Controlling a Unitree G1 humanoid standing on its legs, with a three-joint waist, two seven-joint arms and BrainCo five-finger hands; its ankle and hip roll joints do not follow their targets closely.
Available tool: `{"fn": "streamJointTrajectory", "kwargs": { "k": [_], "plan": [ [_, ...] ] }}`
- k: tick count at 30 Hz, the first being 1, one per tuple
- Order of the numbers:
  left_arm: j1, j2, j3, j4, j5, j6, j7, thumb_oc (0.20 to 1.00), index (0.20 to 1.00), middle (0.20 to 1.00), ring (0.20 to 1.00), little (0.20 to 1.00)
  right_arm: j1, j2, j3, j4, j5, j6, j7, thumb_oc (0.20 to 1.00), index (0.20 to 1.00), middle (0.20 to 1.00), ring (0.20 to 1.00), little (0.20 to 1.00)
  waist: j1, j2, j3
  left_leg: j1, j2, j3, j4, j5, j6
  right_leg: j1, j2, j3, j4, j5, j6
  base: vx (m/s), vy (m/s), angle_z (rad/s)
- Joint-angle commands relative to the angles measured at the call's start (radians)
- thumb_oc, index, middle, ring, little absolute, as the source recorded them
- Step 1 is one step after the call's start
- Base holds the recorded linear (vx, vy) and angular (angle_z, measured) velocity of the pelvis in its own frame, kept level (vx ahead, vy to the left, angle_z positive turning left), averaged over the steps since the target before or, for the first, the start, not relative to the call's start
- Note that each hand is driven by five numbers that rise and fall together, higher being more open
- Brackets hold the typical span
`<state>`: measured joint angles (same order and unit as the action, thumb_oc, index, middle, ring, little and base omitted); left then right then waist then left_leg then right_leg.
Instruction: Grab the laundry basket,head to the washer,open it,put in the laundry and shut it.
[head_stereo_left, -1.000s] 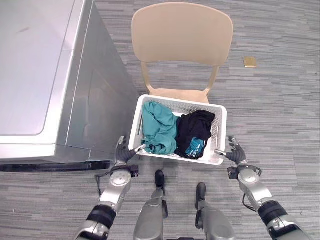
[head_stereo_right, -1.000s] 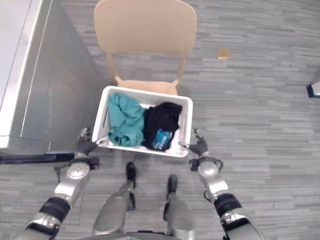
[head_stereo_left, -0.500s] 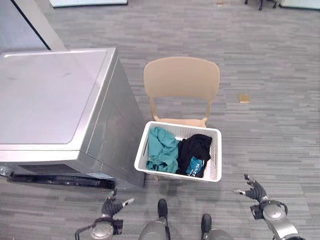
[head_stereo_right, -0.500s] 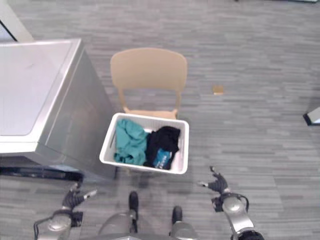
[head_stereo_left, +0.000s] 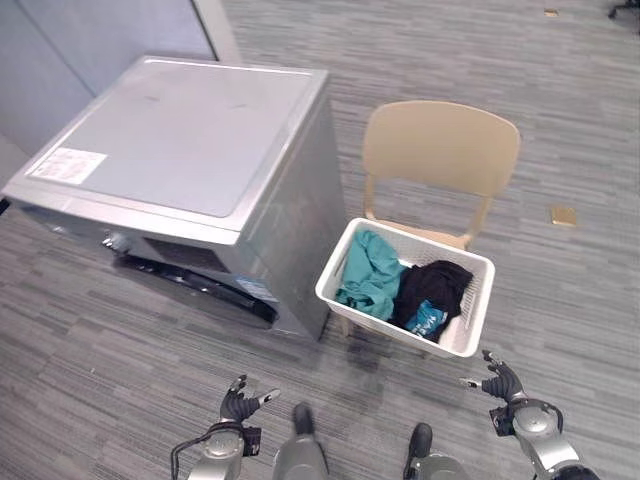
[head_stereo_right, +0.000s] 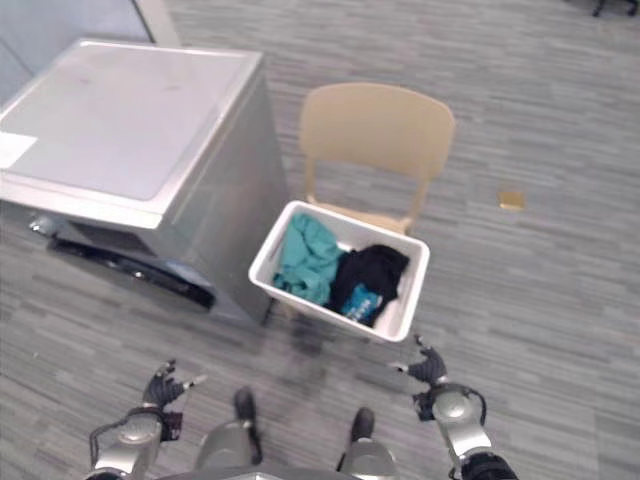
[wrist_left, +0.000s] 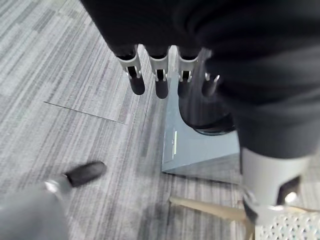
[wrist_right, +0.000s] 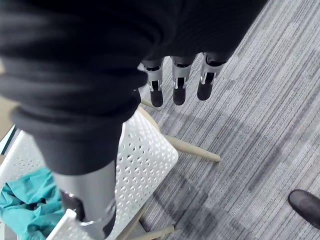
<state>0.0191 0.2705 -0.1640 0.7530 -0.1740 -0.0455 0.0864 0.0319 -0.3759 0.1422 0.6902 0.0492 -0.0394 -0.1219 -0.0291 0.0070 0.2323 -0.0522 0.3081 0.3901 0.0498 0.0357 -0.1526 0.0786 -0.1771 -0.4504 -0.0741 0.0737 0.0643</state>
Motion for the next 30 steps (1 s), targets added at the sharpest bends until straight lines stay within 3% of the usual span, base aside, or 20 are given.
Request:
{"fn": "streamJointTrajectory", "kwargs": {
  "k": [1,4,6,8,10,12,13,14,16,17,21,30],
  "plan": [
    [0.009,0.059,-0.005,-0.032,0.048,-0.028,0.015,1.0,1.0,1.0,1.0,1.0,-0.001,0.043,0.0,-0.005,0.044,-0.017,0.003,1.0,1.0,1.0,1.0,1.0,-0.01,-0.014,-0.061,0.0,-0.072,-0.031,-0.017,-0.008,0.033,-0.066,-0.101,0.068,0.097,-0.096,0.083,0.2,0.401,0.68],
    [0.014,0.085,0.001,-0.047,0.072,-0.024,0.009,1.0,1.0,1.0,1.0,1.0,-0.018,0.079,0.007,0.0,0.054,-0.006,0.015,1.0,1.0,1.0,1.0,1.0,0.0,-0.029,-0.04,-0.012,-0.142,-0.049,0.003,-0.064,0.086,-0.11,-0.184,0.105,0.235,-0.053,0.088,0.11,0.443,0.58],
    [0.013,0.105,0.014,-0.046,0.074,-0.023,0.015,1.0,1.0,1.0,1.0,1.0,-0.024,0.102,0.024,0.004,0.065,-0.007,0.018,1.0,1.0,1.0,1.0,1.0,0.004,-0.027,-0.02,0.005,-0.182,-0.052,-0.015,-0.076,0.116,-0.174,-0.175,0.166,0.342,-0.05,0.077,0.05,0.363,0.12],
    [0.017,0.108,0.027,-0.051,0.066,-0.023,0.019,1.0,1.0,1.0,1.0,1.0,-0.022,0.11,0.041,-0.016,0.071,-0.012,0.024,1.0,1.0,1.0,1.0,1.0,-0.009,-0.018,-0.007,0.035,-0.214,-0.075,-0.05,-0.075,0.133,-0.233,-0.076,0.254,0.414,-0.106,0.059,0.1,0.301,-0.13],
    [0.015,0.104,0.031,-0.048,0.059,-0.025,0.022,1.0,1.0,1.0,1.0,1.0,-0.028,0.103,0.063,-0.036,0.065,-0.015,0.024,1.0,1.0,1.0,1.0,1.0,-0.015,-0.012,0.0,0.055,-0.238,-0.102,-0.072,-0.078,0.142,-0.26,0.014,0.295,0.412,-0.164,0.052,0.08,0.181,0.37],
    [0.004,0.096,0.023,-0.041,0.051,-0.03,0.03,1.0,1.0,1.0,1.0,1.0,-0.049,0.089,0.092,-0.066,0.052,-0.019,0.019,1.0,1.0,1.0,1.0,1.0,-0.015,-0.013,0.013,0.055,-0.262,-0.125,-0.07,-0.071,0.155,-0.297,0.089,0.312,0.36,-0.151,0.032,0.04,0.067,0.59],
    [0.004,0.096,0.023,-0.041,0.051,-0.03,0.03,1.0,1.0,1.0,1.0,1.0,-0.049,0.089,0.092,-0.066,0.052,-0.019,0.019,1.0,1.0,1.0,1.0,1.0,-0.016,-0.013,0.013,0.055,-0.262,-0.125,-0.07,-0.071,0.155,-0.296,0.089,0.312,0.36,-0.151,0.032,0.17,-0.006,0.57],
    [-0.013,0.09,0.01,-0.017,0.052,-0.026,0.037,1.0,1.0,1.0,1.0,1.0,-0.058,0.073,0.107,-0.082,0.042,-0.02,0.012,1.0,1.0,1.0,1.0,1.0,-0.017,-0.027,0.012,0.058,-0.29,-0.163,-0.062,-0.081,0.157,-0.277,0.137,0.355,0.263,-0.143,0.029,0.14,-0.048,0.76],
    [-0.014,0.082,0.007,-0.011,0.055,-0.038,0.035,1.0,1.0,1.0,1.0,1.0,-0.063,0.063,0.123,-0.094,0.045,-0.023,0.02,1.0,1.0,1.0,1.0,1.0,-0.006,-0.04,0.003,0.049,-0.314,-0.212,-0.044,-0.093,0.16,-0.234,0.141,0.385,0.207,-0.131,0.029,0.23,-0.123,1.31],
    [0.003,0.069,0.009,-0.003,0.056,-0.037,0.027,1.0,1.0,1.0,1.0,1.0,-0.083,0.049,0.153,-0.138,0.031,-0.024,0.033,1.0,1.0,1.0,1.0,1.0,0.019,-0.037,-0.021,0.054,-0.316,-0.226,-0.051,-0.088,0.153,-0.196,0.145,0.378,0.16,-0.114,0.02,0.28,-0.171,1.59],
    [0.035,0.06,0.005,0.013,0.078,-0.031,0.01,1.0,1.0,1.0,1.0,1.0,-0.107,0.018,0.184,-0.213,-0.012,-0.031,0.04,1.0,1.0,1.0,1.0,1.0,0.038,-0.029,-0.044,0.078,-0.31,-0.236,-0.072,-0.079,0.14,-0.14,0.138,0.334,0.093,-0.106,0.019,0.16,-0.092,0.51],
    [0.057,0.061,-0.007,-0.011,0.099,-0.039,0.017,1.0,1.0,1.0,1.0,1.0,-0.196,-0.051,0.178,-0.323,-0.091,-0.053,-0.024,1.0,1.0,1.0,1.0,1.0,0.056,-0.001,-0.032,0.098,-0.305,-0.251,-0.131,-0.052,0.126,-0.102,0.129,0.292,0.02,-0.094,0.027,0.03,-0.03,0.12]
  ]
}}
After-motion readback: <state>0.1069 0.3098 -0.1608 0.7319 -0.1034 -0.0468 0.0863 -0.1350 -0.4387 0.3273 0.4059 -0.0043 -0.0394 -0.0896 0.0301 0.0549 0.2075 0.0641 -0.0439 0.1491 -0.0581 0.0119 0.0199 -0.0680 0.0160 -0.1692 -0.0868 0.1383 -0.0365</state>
